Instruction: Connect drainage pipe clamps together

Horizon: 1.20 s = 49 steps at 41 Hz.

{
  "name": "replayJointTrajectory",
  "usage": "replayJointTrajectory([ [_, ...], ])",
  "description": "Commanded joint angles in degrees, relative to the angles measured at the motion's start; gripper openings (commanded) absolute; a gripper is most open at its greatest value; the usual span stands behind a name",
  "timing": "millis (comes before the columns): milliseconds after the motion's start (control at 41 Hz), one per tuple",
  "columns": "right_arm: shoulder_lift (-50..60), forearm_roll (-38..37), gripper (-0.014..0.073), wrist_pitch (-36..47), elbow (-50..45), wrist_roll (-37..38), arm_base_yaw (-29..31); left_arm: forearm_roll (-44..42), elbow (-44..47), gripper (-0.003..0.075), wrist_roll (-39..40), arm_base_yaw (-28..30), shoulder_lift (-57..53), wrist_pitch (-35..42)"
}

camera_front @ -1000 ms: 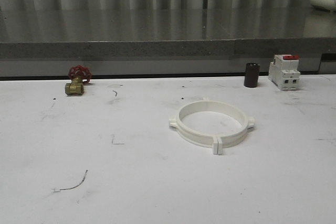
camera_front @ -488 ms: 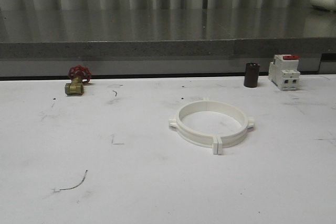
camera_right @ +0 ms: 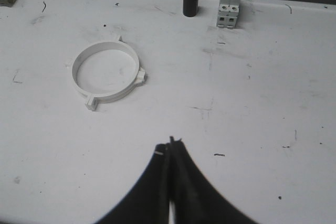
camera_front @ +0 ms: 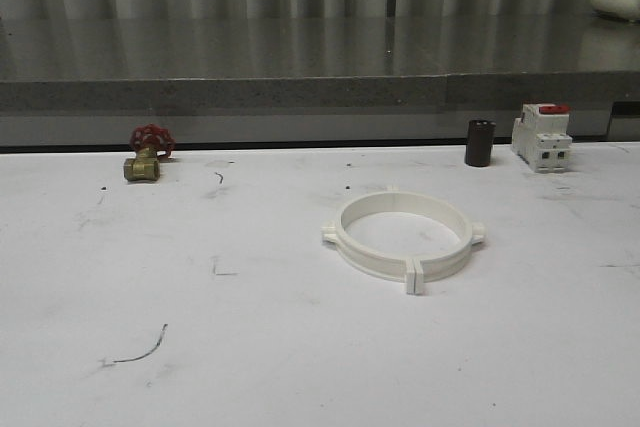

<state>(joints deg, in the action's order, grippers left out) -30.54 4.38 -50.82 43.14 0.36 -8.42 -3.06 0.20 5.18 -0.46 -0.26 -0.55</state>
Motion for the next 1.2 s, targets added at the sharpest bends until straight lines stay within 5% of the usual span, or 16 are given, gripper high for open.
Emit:
replayJointTrajectory([
  [0,-0.3,0.0,-0.0116,3.5,1.6,-0.4,0.4,-0.1,1.4,-0.002,0.6,-0.4,-0.6,4.4],
  [341,0.9,-3.3,-0.0116,4.9,0.7,-0.4,0.4,-0.1,1.4,-0.002,0.6,-0.4,-0.6,4.4],
  [610,18.3,-4.9,-0.0116,28.1,-19.9,-0.4,3.9,-0.1,1.4,-0.002,0.6,-0.3,-0.6,4.4],
  [829,29.9,-4.4,-0.0116,38.2,-36.1,-0.4,4.7,-0.1,1.4,-0.002,0.6,-0.3,-0.6,4.4],
  [1171,32.1,-4.4,-0.0116,50.1,-44.5,-0.4,6.4,-0.1,1.4,-0.002,0.6,-0.3,-0.6,4.4],
])
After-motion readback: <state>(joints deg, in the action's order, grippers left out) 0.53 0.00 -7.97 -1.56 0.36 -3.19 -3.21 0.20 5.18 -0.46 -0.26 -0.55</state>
